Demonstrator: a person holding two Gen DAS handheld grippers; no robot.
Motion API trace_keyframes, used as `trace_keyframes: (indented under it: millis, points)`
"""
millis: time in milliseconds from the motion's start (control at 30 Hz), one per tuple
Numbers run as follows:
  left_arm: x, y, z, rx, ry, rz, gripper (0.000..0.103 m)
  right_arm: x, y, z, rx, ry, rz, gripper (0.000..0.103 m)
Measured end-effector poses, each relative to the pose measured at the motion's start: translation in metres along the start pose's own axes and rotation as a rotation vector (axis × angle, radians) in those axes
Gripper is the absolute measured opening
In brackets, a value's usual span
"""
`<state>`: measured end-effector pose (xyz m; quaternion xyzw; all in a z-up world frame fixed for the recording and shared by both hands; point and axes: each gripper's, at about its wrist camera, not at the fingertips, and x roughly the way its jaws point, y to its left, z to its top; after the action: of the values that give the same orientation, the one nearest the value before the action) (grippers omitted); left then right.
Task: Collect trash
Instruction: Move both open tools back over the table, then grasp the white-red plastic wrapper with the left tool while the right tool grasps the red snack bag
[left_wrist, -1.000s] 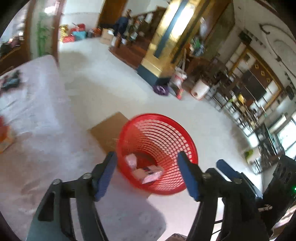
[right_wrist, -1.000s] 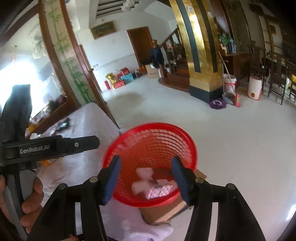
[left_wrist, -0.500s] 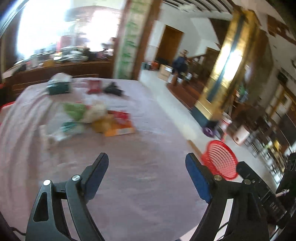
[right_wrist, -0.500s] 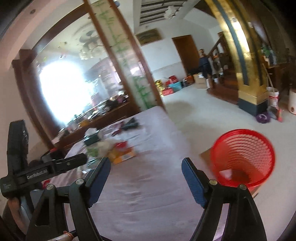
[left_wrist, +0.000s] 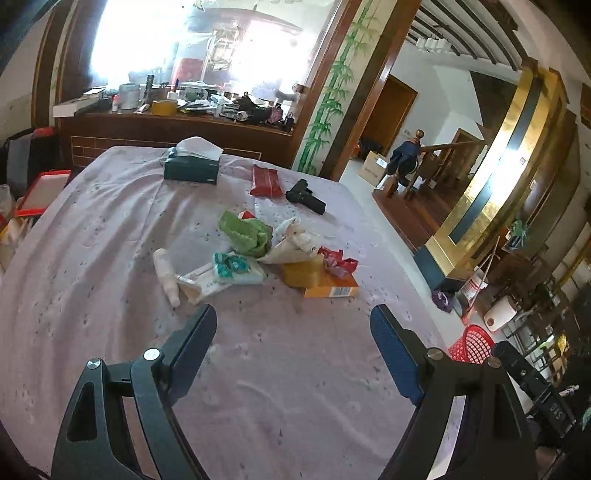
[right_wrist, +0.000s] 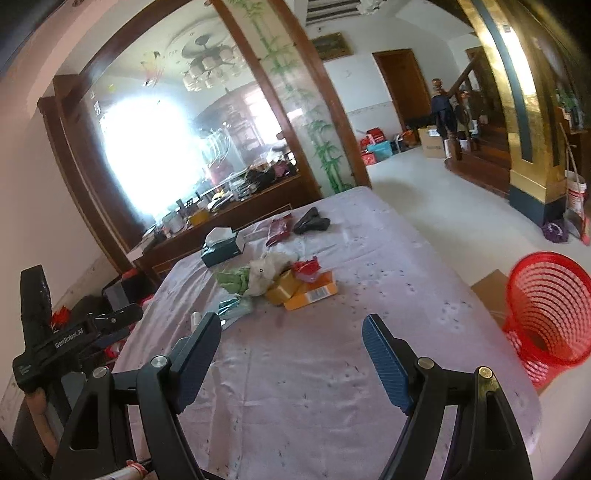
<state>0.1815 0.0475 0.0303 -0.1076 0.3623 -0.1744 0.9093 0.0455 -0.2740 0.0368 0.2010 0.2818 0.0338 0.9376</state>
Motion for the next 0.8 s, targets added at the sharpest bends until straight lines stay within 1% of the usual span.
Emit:
trace_keyframes:
  millis: [200,400,533,633,700,733,800]
  points:
    - [0.043,-0.01,0.021,0.03,0.038,-0.02,0.084,0.052,-0.004,0.02,-0.013,0.034,0.03,0.083]
    - [0.091,-0.01,0.038,0.002,0.112,-0.065,0.084,0.104,-0.01,0.034,-0.007,0.079,0.044,0.082]
    - [0.121,-0.013,0.048,-0.015,0.13,-0.044,0.084,0.13,-0.018,0.044,-0.001,0.091,0.058,0.082]
    - [0.156,-0.015,0.053,-0.028,0.167,-0.018,0.083,0.154,-0.025,0.049,-0.005,0.095,0.064,0.082]
    - [0.179,-0.016,0.057,-0.027,0.186,0.0,0.083,0.18,-0.032,0.052,-0.002,0.127,0.059,0.079]
    - [0.19,-0.017,0.059,-0.028,0.196,0.017,0.083,0.192,-0.037,0.053,0.015,0.143,0.061,0.074]
    - [0.208,-0.021,0.063,-0.02,0.205,0.026,0.083,0.21,-0.044,0.054,0.038,0.172,0.067,0.072]
